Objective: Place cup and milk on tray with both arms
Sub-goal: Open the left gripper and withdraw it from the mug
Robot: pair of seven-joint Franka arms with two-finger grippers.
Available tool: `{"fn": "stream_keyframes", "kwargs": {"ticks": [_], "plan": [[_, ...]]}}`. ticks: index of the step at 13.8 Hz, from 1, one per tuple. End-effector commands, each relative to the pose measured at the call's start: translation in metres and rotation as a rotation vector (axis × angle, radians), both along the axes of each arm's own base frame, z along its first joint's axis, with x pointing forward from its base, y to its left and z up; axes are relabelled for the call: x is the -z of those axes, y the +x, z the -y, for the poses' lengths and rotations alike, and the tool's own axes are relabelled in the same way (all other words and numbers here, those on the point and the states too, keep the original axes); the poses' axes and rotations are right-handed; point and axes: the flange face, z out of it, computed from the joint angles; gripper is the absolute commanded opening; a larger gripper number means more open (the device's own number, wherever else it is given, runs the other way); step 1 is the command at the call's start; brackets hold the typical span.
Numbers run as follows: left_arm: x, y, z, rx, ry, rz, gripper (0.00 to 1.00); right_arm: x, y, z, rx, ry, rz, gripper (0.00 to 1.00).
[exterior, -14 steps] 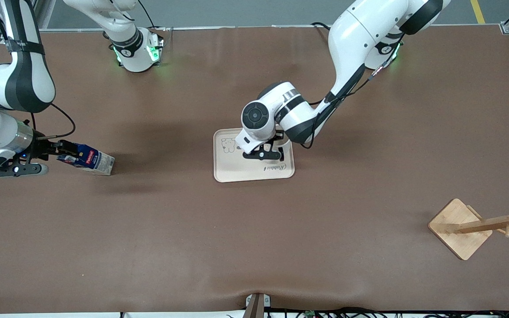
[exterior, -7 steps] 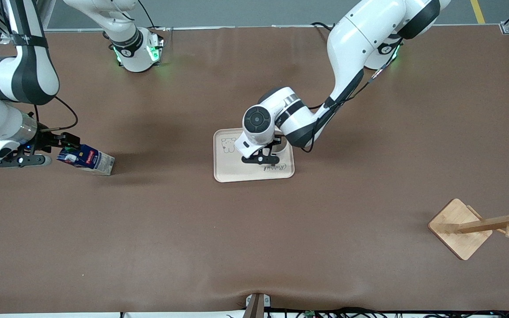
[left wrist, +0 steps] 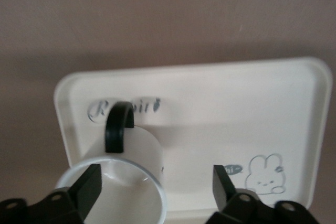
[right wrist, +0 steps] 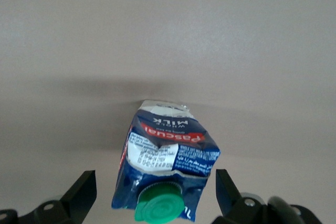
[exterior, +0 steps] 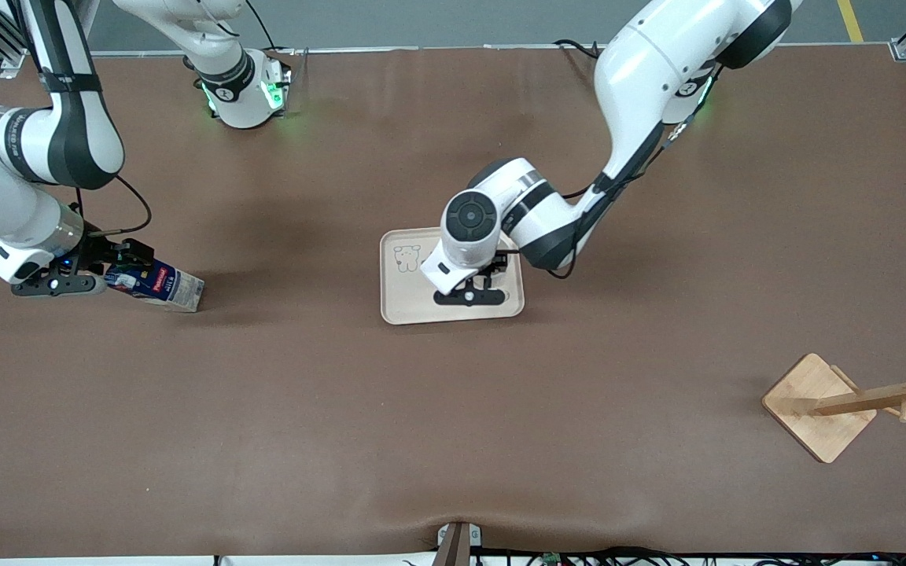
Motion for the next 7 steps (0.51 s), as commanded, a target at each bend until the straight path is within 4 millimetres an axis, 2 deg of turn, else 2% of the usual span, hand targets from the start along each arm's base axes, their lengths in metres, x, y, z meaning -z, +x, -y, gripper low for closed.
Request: {"fn": "stream_keyframes", "kwargs": {"ticks": [1,2,3,4,6,7], "plan": [[-0.100,0.036,-0.053,-0.071,-0.013,0.128,1.00,0.012,-0.011,0.011,0.018,-0.015,0.037,1.00],[-0.130,0.049,-0.082,-0.100,-0.002,0.151,1.00,0.013,-0.011,0.012,0.023,-0.015,0.036,0.94],[-0.160,0.055,-0.104,-0.108,0.009,0.175,1.00,0.015,-0.013,0.014,0.026,-0.014,0.025,0.83],[-0.184,0.066,-0.137,-0.105,0.019,0.191,1.00,0.016,-0.014,0.014,0.029,-0.013,0.018,0.61],[-0.221,0.085,-0.209,-0.085,0.040,0.194,1.00,0.017,-0.017,0.014,0.036,-0.006,-0.009,0.35],[-0.241,0.087,-0.237,-0.090,0.061,0.200,1.00,0.017,-0.018,0.013,0.045,0.000,-0.022,0.24]]}}
